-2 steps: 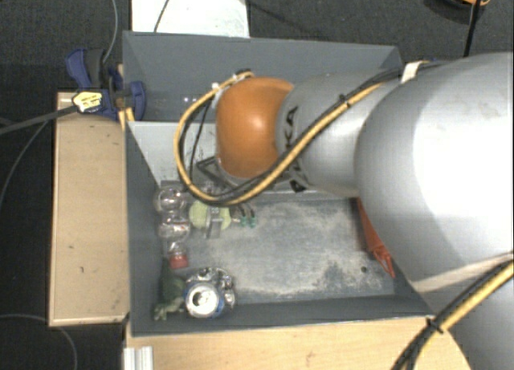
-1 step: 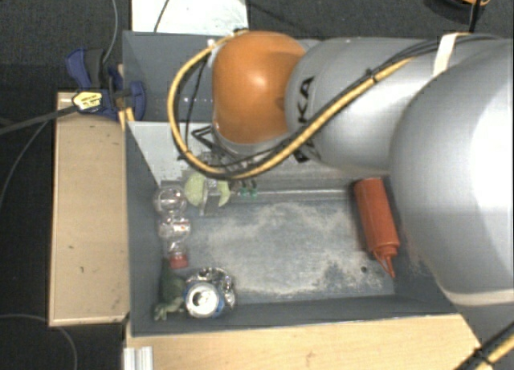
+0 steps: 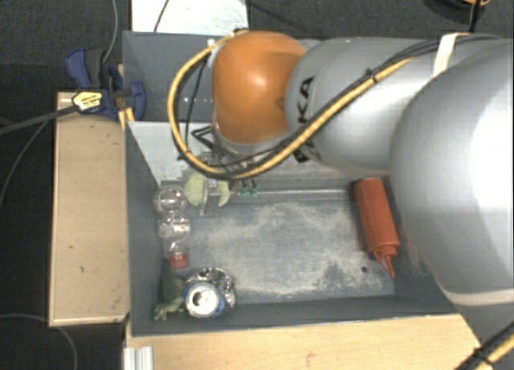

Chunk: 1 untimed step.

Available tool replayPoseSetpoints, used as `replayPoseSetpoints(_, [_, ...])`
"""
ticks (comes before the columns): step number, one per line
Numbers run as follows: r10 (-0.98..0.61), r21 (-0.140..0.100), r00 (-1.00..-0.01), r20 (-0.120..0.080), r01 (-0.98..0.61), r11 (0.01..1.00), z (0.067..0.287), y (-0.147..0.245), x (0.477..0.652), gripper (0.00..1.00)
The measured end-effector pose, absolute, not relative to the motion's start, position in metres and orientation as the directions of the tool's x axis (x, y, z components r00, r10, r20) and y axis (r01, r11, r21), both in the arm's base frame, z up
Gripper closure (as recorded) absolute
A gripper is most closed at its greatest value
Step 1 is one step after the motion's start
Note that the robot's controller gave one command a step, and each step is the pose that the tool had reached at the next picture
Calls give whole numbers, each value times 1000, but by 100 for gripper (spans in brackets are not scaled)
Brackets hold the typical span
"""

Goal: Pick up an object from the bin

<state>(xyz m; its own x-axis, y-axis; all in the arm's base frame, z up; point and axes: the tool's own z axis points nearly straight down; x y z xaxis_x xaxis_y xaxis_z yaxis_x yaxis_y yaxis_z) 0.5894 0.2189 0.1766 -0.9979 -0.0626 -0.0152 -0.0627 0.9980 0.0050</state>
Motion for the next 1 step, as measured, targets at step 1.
replayPoseSetpoints(1, [-60, 3, -998, -9, -60, 998, 217, 220, 584, 100])
